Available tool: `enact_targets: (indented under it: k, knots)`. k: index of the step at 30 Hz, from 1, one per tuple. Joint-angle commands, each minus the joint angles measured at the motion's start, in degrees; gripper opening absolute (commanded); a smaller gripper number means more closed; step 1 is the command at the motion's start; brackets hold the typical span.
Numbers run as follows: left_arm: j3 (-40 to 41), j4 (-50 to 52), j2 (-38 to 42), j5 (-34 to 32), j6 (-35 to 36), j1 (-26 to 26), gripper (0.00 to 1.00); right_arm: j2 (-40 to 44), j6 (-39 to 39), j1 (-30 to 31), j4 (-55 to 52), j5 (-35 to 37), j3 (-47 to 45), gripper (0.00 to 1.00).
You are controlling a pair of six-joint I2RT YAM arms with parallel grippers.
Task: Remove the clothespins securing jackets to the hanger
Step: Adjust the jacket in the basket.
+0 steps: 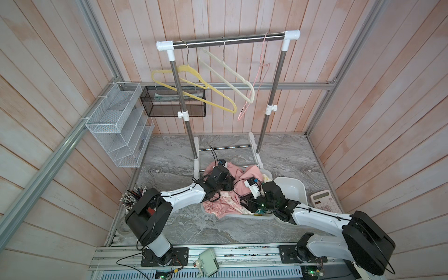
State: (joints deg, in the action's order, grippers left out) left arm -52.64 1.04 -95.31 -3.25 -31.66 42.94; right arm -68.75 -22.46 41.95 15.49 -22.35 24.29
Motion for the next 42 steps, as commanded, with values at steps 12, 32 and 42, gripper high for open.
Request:
enact_targets:
  k: [12, 32, 42]
  knots:
    - [8.5, 7.0, -7.9, 2.0, -5.9, 0.8, 0.64, 27.3, -5.2, -3.1, -19.7, 11.6, 6.2, 0.55]
    - [10.9, 3.0, 1.0, -1.0, -8.2, 3.1, 0.64, -6.7, 3.4, -9.1, -7.2, 5.3, 7.7, 0.33]
    - [11.6, 2.7, 14.8, -0.9, -9.1, 2.6, 0.74, -19.6, 4.3, -9.1, -12.6, 10.7, 9.4, 0.27]
